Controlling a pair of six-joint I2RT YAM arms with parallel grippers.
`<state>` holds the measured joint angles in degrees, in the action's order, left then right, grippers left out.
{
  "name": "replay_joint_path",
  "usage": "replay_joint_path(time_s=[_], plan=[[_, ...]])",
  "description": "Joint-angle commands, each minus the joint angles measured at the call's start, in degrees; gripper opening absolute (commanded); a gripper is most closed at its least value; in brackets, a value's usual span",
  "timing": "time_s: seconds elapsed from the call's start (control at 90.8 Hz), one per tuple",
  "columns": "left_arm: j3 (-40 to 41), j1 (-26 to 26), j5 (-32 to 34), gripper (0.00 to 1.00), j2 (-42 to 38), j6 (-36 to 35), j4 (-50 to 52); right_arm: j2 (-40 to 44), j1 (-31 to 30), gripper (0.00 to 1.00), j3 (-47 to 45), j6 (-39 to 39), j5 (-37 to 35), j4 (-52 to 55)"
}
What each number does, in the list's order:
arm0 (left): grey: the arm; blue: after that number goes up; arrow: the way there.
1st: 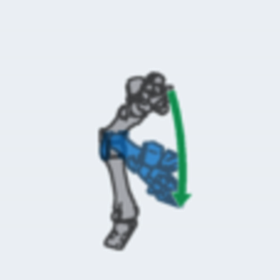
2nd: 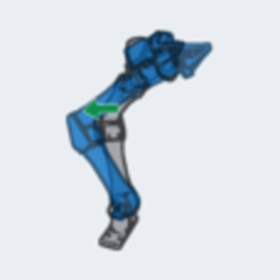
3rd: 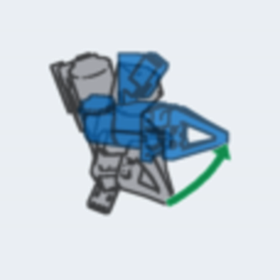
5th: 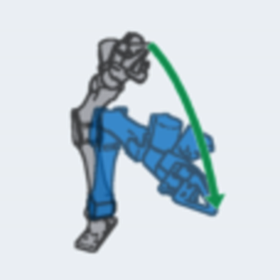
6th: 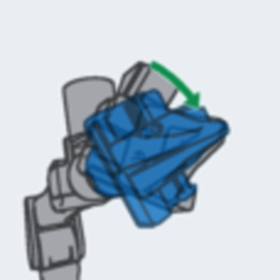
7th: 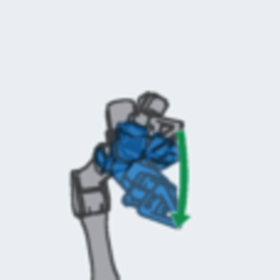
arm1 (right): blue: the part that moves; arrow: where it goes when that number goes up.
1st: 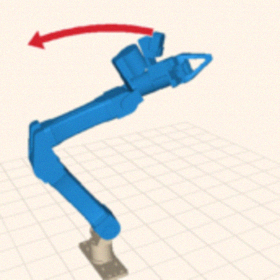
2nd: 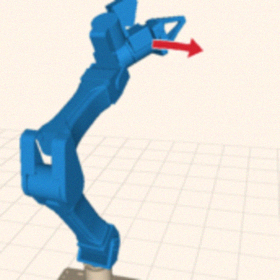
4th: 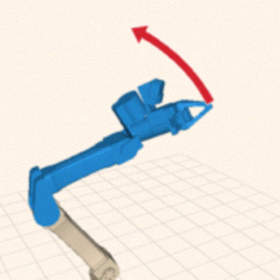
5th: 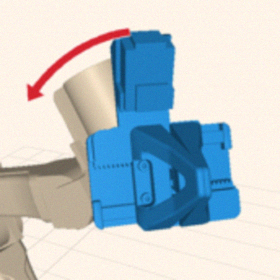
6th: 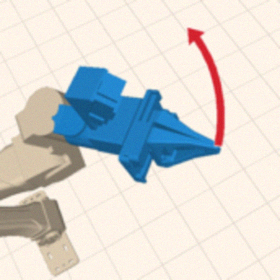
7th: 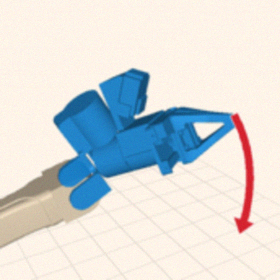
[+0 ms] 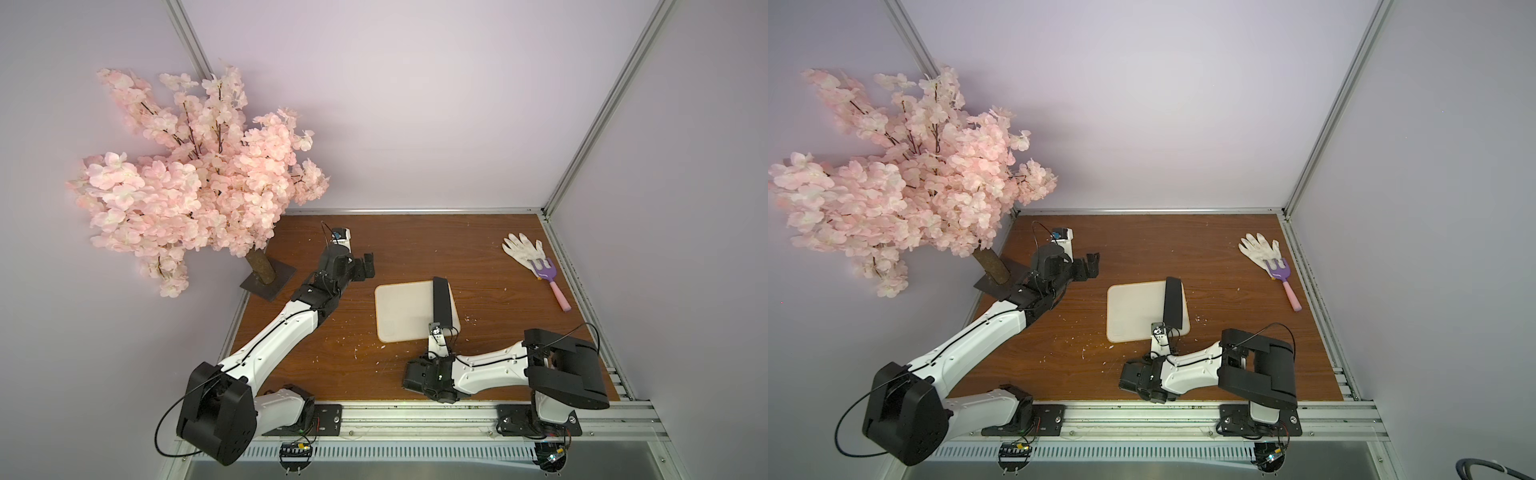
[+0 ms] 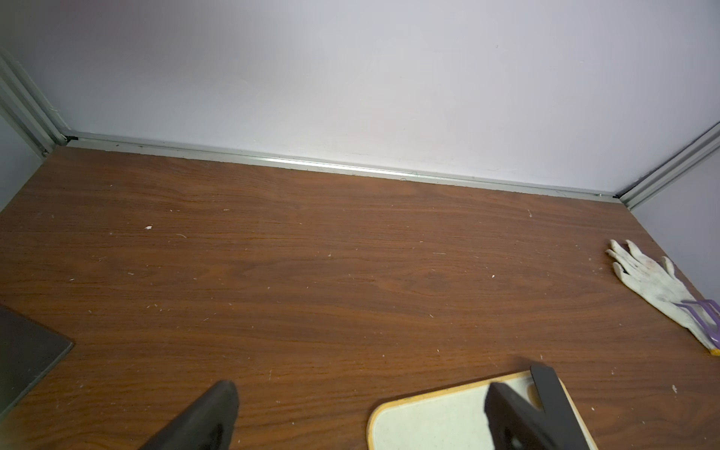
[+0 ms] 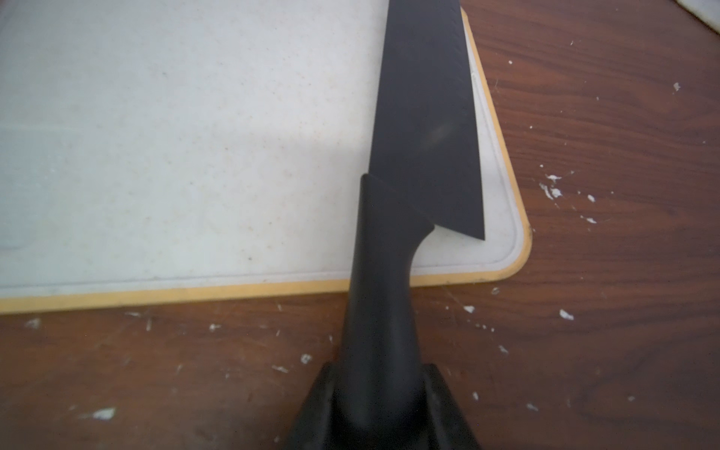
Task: Align the knife with the edge of the cutting board
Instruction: Adjust the knife at the edge of the cutting board.
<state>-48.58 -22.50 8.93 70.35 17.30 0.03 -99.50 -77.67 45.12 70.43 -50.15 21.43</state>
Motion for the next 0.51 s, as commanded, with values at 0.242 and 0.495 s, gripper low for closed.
replay_joint_path(time_s=[0.242,0.495], plan=[[-3.96,-0.79,-1.62,1.0,3.07,1.54,6.18,3.91,-0.37,0.0,-2.32,-3.36,-1.01,8.47],[-4.3,-0.79,-9.62,1.0,5.47,8.72,13.4,11.45,-0.46,0.0,-6.86,-11.95,-0.52,1.59]])
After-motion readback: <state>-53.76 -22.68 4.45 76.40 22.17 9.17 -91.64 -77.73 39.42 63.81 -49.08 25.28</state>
